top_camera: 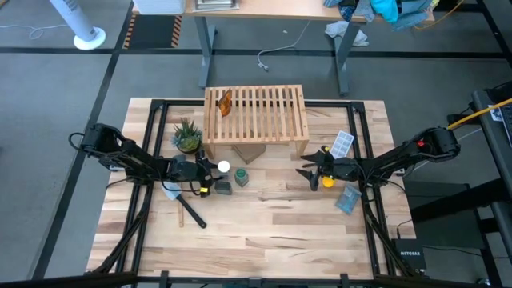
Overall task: Shelf spices
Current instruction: Remove the white seasoning bottle from the shelf to the table, then remove the orange seasoning bag from the shelf to the table
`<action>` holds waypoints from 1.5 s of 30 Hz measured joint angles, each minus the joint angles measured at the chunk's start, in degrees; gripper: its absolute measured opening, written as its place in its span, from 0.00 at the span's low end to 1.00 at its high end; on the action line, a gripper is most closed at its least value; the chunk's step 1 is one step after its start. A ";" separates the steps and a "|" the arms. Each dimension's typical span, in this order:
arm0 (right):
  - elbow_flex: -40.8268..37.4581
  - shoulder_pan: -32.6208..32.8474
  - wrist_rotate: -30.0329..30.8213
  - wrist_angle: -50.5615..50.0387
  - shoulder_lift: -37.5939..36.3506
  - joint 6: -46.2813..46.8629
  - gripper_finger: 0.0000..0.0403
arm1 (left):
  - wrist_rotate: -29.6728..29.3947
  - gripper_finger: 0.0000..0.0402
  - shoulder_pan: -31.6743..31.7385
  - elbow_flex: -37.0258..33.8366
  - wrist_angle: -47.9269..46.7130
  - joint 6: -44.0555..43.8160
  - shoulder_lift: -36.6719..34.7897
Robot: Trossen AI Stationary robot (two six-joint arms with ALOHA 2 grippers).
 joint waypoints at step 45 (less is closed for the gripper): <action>-0.04 0.02 0.17 -0.02 0.00 0.20 0.75 | 1.57 0.82 0.05 0.02 -1.01 -2.45 -0.02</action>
